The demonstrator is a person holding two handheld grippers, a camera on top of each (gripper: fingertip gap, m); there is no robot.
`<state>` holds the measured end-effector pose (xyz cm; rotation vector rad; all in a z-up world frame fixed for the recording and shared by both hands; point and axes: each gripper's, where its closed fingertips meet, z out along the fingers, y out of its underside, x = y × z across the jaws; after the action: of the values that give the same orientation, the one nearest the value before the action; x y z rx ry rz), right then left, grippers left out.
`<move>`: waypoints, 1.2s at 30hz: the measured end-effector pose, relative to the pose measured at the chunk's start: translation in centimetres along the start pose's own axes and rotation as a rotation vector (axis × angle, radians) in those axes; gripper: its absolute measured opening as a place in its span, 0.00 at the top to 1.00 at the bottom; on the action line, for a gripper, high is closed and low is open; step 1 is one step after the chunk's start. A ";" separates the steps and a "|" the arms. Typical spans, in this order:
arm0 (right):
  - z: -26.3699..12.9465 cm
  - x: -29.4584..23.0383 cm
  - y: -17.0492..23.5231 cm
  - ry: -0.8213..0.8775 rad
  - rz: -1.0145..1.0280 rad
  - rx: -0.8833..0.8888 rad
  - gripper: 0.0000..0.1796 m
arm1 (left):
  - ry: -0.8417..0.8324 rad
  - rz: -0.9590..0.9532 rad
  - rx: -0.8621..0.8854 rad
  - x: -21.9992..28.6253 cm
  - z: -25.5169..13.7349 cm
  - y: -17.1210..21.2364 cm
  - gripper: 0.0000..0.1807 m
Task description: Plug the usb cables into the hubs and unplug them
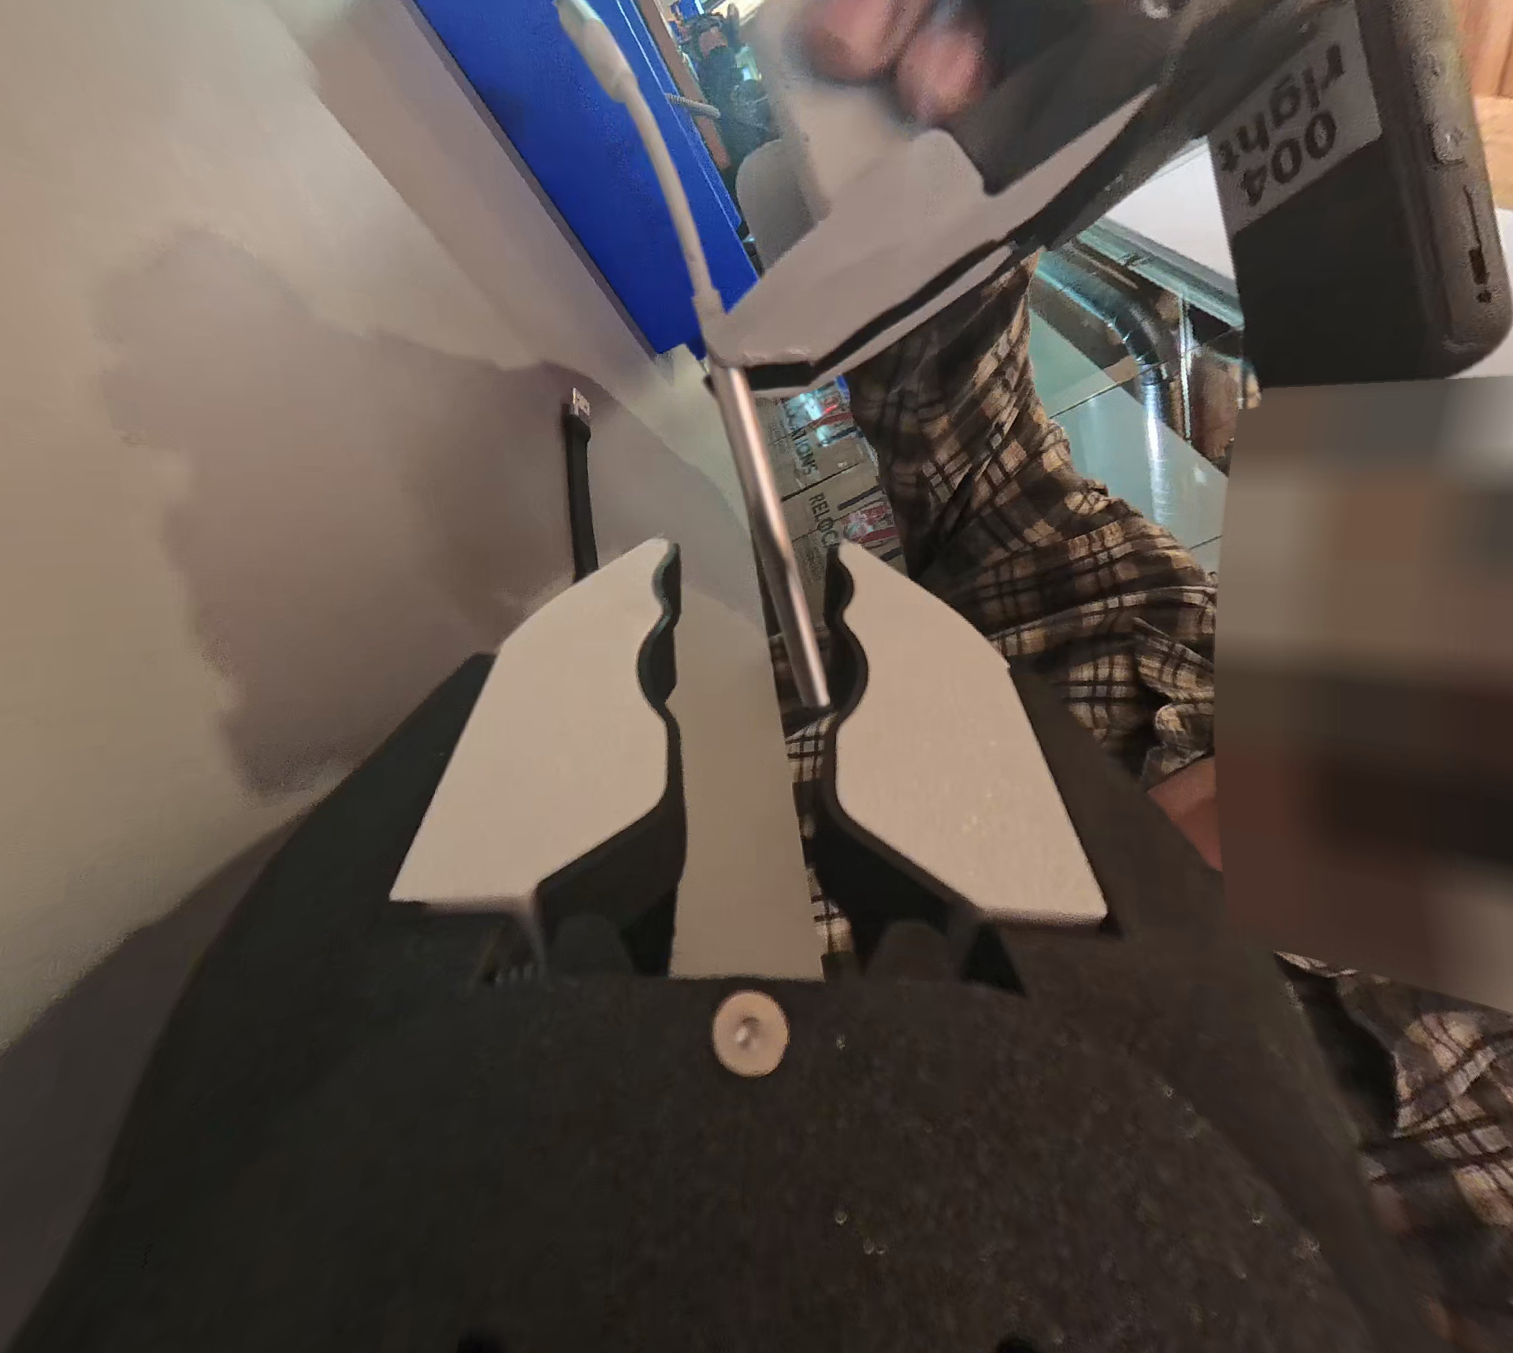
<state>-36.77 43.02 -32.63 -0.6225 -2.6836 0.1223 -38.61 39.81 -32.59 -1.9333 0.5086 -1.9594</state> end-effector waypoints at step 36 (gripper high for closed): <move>-4.3 6.3 -0.7 0.048 1.672 1.290 0.77 | 0.123 0.097 0.254 3.7 -1.5 -3.4 0.96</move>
<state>-40.59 45.16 -26.41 -1.8630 -0.8127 1.8341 -40.11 41.03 -27.78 -1.6127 0.3575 -1.9827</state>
